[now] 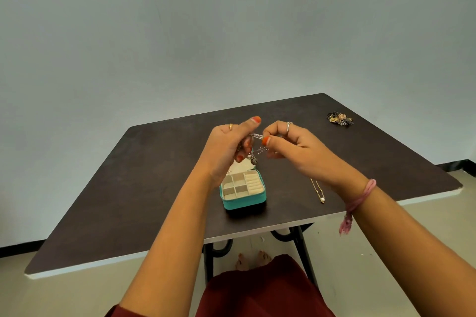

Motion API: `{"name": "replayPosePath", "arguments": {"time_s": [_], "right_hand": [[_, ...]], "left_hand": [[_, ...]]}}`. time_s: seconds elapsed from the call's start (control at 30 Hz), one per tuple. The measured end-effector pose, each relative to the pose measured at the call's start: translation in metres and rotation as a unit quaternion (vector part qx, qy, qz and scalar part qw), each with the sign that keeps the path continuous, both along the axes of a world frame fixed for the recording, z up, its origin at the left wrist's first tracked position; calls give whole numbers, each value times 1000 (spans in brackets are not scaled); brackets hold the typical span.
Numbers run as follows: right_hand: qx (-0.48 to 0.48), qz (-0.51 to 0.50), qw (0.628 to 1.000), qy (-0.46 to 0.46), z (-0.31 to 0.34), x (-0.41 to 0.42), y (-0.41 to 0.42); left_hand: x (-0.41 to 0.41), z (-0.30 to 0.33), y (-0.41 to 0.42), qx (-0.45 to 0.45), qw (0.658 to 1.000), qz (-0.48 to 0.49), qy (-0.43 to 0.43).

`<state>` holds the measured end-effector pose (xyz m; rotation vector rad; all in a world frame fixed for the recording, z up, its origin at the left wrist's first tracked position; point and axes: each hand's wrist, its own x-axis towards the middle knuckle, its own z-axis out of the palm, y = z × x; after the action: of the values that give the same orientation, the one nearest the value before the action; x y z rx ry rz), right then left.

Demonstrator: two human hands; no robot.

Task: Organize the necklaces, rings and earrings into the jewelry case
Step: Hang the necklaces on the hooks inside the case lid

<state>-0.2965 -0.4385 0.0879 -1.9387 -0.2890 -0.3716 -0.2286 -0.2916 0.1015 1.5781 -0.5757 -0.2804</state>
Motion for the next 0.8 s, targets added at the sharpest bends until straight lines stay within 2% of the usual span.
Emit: {"name": "replayPosePath", "arguments": {"time_s": [0.07, 0.17, 0.27, 0.33, 0.5, 0.7, 0.8], "right_hand": [[43, 35, 998, 28, -1, 0, 3], [113, 53, 990, 60, -3, 1, 6], [160, 48, 983, 74, -6, 2, 8], [148, 40, 986, 73, -7, 2, 8], [91, 14, 995, 49, -4, 2, -2], [76, -45, 996, -17, 6, -3, -8], [16, -37, 999, -35, 9, -4, -6]], "left_hand": [[1, -3, 0, -17, 1000, 15, -8], [0, -7, 3, -108, 992, -16, 70], [1, -15, 5, -255, 945, -92, 184], [2, -20, 6, -308, 916, -137, 218], [7, -26, 8, -310, 903, -203, 217], [11, -29, 12, -278, 911, -213, 218], [13, -31, 11, -257, 919, -207, 214]]}}
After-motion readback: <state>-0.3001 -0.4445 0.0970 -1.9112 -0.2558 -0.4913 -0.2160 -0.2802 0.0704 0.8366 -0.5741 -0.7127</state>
